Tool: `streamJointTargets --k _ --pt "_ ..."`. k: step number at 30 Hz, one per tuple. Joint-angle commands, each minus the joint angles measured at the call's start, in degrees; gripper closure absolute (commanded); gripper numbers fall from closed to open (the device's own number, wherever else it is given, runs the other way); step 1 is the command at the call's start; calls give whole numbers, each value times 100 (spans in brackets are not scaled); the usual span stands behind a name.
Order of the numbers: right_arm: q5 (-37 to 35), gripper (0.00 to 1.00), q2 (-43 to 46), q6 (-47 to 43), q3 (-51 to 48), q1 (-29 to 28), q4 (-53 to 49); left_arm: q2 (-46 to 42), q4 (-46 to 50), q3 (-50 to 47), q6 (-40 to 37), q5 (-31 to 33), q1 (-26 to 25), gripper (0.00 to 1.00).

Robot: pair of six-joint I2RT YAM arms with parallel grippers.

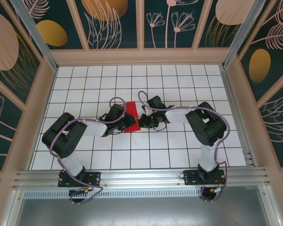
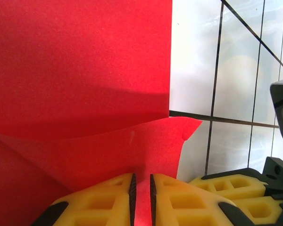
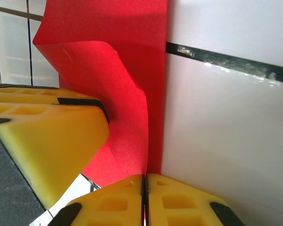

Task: Fold a paper plane with a square sheet of paper (pick it up from the middle)
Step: Fold the triangle a second time at the center of the table.

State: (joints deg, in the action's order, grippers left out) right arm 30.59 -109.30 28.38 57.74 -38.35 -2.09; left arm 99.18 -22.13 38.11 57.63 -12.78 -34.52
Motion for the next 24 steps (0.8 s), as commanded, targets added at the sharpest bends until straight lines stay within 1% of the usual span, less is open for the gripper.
streamJointTargets --k 1,5,10,14,21,22,24 --pt "-9 84 -64 28 -56 63 -47 80 209 65 166 279 -18 83" --pt "96 78 13 -32 -149 82 28 76 262 30 296 392 -11 83" --pt "94 75 105 -122 -217 82 44 93 322 21 427 511 -11 83" --pt "-24 74 270 -125 -187 102 57 185 330 76 443 477 -13 83" --pt "-394 74 872 -59 -202 119 242 164 364 70 425 469 -18 84" --pt "-329 75 887 -82 -199 117 252 163 361 65 420 462 -16 84" --pt "-128 80 804 -172 -169 86 194 176 367 61 416 460 -19 84"
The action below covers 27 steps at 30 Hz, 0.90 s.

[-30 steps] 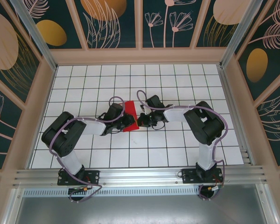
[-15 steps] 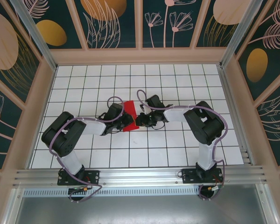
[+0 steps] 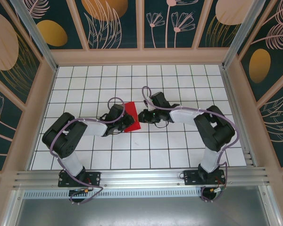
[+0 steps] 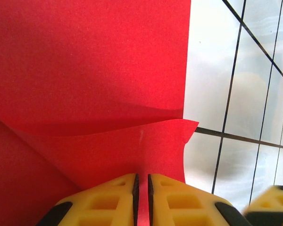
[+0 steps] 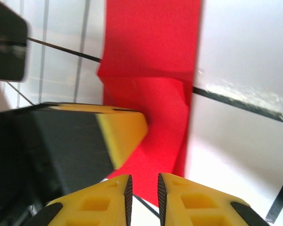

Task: Fold a paper plane with a square sheet of paper (pick it up from the middle)
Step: Fold the triangle a second time at the center of the table.

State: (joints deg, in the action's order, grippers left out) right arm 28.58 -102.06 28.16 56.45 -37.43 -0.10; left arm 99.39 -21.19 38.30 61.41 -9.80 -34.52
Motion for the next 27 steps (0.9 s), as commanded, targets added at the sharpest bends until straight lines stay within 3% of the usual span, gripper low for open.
streamJointTargets --k 1,5,12,27 --pt "164 83 21 -189 -18 -30 -41 159 272 43 39 163 -14 84" --pt "384 88 -245 -309 27 -161 -137 155 280 46 38 179 -15 85" --pt "509 90 -544 -403 121 -200 -219 132 331 38 47 211 -19 86" --pt "-51 91 -765 -631 252 -185 -688 99 464 63 22 310 -19 86"
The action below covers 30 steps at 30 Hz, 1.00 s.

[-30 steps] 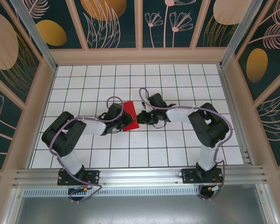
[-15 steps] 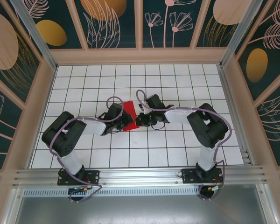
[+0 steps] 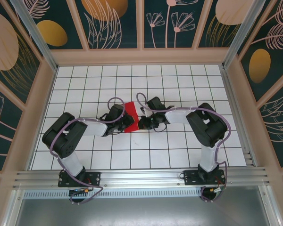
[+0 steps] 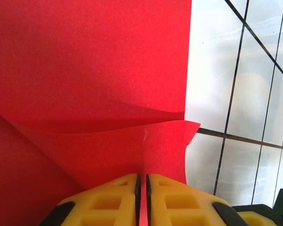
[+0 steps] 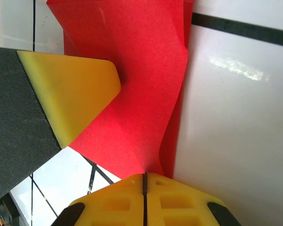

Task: Fold a paper plane with a square sheet of paper (pick it up from the middle)
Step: Fold the triangle a second time at the center of the table.

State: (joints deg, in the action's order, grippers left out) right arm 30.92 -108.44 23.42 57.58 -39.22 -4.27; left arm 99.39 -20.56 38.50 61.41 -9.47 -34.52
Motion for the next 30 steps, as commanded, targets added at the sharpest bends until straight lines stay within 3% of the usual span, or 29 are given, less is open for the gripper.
streamJointTargets --k 1,9,18,30 --pt "-321 91 -129 -170 155 -6 -296 105 410 43 25 275 -19 86" --pt "-83 91 207 -214 280 -59 -268 100 403 53 14 271 -18 86" --pt "-204 91 -196 -176 207 -61 -265 65 386 43 4 260 -15 86" --pt "-378 92 -361 127 15 59 -312 -362 766 26 -109 757 34 82"
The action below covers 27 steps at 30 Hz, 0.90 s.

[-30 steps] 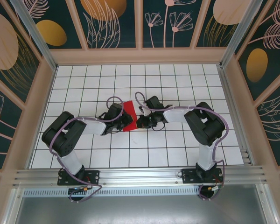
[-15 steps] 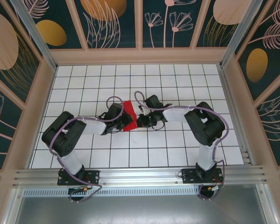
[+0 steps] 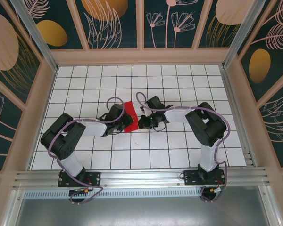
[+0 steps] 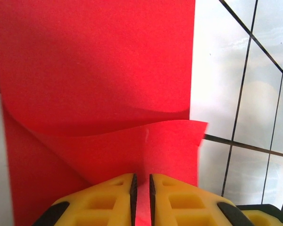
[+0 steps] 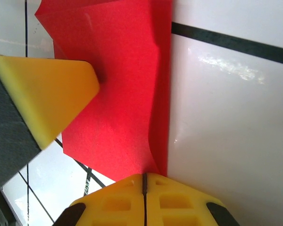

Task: Fold a paper plane with a square sheet of paper (pick it up from the middle)
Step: Fold the triangle a second time at the center of the table.

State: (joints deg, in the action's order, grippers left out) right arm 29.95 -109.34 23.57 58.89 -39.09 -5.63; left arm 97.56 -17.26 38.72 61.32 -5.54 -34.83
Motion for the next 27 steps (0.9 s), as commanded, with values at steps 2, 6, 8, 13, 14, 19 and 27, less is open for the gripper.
streamJointTargets --k 2,6,8,13,14,19,27 --pt "-271 92 -275 143 -171 51 -167 -270 542 -17 -129 480 139 82" --pt "-245 92 -284 196 -236 51 -145 -403 584 -75 -222 545 304 81" --pt "-236 92 -282 209 -230 50 -140 -490 585 -37 -325 528 329 81" --pt "-215 92 -291 244 -189 51 -123 -982 198 -72 -733 142 328 81" --pt "-220 92 -304 253 -181 51 -124 -1122 60 -145 -788 64 320 81" --pt "-244 92 -356 290 -178 51 -142 -1287 -261 -287 -856 -192 86 80" --pt "-271 92 -395 279 -163 51 -189 -237 -199 322 -735 -247 -200 80"
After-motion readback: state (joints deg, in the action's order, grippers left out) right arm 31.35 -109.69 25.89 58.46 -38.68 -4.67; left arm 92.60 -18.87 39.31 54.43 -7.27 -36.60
